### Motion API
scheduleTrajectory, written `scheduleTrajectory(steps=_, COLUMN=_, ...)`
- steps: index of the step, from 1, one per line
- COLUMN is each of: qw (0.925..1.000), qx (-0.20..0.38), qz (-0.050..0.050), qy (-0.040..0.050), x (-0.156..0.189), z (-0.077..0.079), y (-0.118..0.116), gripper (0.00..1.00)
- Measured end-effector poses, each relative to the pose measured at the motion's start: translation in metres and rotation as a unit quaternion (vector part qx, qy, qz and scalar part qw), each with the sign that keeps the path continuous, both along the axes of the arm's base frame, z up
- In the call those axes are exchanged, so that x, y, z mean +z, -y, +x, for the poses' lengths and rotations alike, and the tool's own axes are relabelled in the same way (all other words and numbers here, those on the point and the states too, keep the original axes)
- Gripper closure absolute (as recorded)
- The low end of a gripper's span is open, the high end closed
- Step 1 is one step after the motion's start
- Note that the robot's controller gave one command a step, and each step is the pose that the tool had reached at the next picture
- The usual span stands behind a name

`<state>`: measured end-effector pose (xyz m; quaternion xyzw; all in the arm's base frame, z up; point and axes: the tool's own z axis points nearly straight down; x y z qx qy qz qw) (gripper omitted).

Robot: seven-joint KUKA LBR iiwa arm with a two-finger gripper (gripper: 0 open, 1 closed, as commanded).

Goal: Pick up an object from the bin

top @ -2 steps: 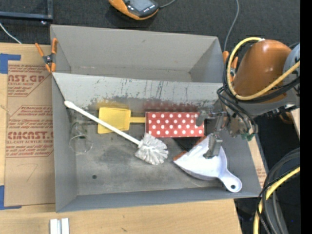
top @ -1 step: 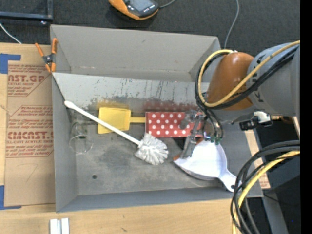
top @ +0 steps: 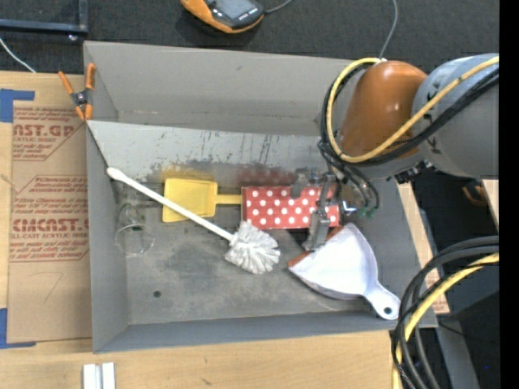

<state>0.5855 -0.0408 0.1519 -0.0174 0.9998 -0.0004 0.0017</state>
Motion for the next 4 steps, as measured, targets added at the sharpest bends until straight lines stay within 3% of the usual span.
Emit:
scheduleTrajectory(steps=1, qw=0.9948, qx=-0.102, qz=0.001, qy=-0.001, x=-0.019, z=-0.005, y=0.041, gripper=0.0)
scheduleTrajectory(steps=2, qw=1.0, qx=0.004, qz=-0.002, qy=0.0023, x=-0.078, z=-0.002, y=0.024, gripper=0.0)
scheduleTrajectory(steps=3, qw=0.9949, qx=-0.101, qz=0.002, qy=0.0022, x=-0.079, z=-0.011, y=0.033, gripper=1.0)
scheduleTrajectory(steps=4, qw=0.9949, qx=-0.101, qz=0.001, qy=0.0021, x=-0.079, z=-0.011, y=0.033, gripper=1.0)
